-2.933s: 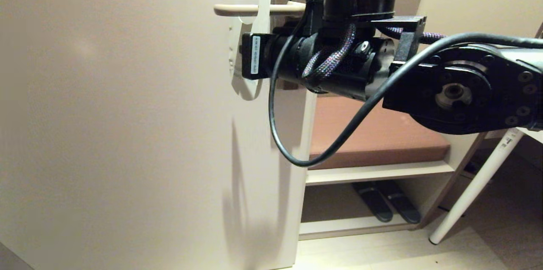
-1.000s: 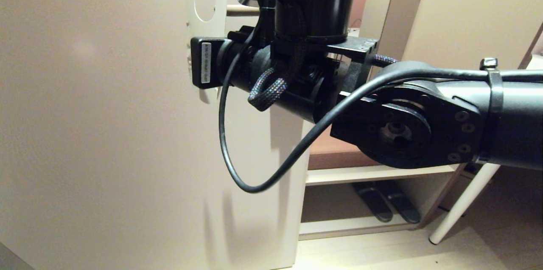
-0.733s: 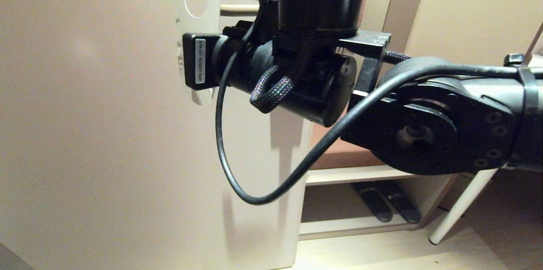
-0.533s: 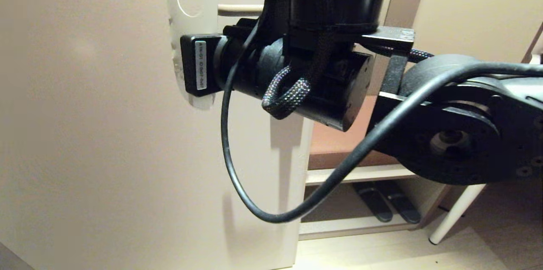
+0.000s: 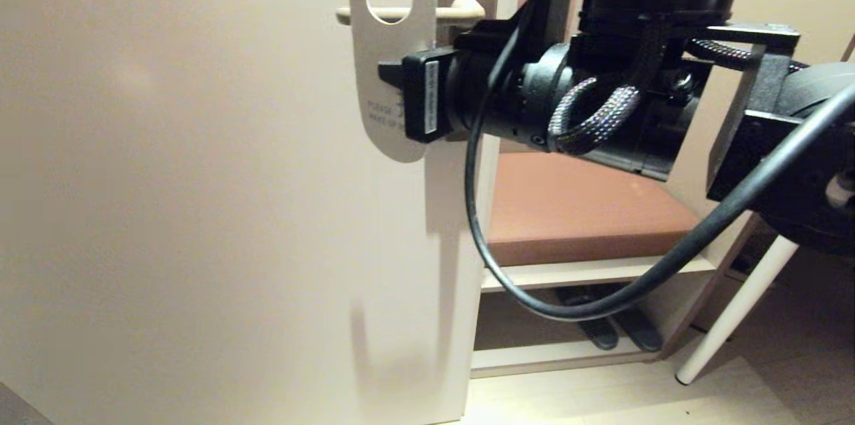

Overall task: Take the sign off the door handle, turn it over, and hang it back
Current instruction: Hand it to the other hand

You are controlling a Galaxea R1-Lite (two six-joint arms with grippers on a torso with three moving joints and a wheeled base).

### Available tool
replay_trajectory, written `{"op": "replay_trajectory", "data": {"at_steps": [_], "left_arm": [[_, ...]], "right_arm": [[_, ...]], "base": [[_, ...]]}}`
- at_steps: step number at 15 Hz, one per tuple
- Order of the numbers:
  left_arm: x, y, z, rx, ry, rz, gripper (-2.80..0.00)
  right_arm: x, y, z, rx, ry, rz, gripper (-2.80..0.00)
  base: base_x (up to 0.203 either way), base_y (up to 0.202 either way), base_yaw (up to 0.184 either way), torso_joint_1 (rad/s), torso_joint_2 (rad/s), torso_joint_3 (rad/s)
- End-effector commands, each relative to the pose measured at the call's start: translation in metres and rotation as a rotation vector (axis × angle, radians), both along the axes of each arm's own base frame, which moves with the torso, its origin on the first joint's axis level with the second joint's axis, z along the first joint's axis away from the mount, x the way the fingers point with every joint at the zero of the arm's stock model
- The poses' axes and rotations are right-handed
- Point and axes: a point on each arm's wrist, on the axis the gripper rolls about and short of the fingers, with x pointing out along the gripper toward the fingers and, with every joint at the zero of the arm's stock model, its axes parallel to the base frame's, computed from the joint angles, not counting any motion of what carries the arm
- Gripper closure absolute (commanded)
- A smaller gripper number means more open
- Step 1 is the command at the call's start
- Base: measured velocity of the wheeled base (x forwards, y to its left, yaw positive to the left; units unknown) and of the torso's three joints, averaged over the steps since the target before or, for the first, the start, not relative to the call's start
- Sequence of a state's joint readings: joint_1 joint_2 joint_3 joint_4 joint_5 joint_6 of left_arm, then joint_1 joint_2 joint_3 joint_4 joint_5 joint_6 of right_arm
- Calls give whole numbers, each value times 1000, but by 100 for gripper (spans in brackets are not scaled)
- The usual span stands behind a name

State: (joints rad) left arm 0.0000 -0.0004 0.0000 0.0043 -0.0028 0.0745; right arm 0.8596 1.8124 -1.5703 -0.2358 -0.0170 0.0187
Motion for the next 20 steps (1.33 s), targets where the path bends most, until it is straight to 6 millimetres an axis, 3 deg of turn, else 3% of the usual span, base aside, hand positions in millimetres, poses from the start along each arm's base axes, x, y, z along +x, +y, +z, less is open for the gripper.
{"op": "replay_trajectory", "data": {"at_steps": [1,5,15,20], "left_arm": [[0,0,0,1,1,0,0],[0,0,0,1,1,0,0],[0,0,0,1,1,0,0],[0,0,0,1,1,0,0]], "right_arm": [[10,-36,10,2,-5,-85,0],[14,-89,12,-24,21,-214,0],[-16,-161,5,-33,36,-382,0],[-36,-220,8,-27,39,-594,0]], "base": [[0,0,0,0,0,0],[0,0,0,0,0,0],[0,0,0,0,0,0],[0,0,0,0,0,0]]}}
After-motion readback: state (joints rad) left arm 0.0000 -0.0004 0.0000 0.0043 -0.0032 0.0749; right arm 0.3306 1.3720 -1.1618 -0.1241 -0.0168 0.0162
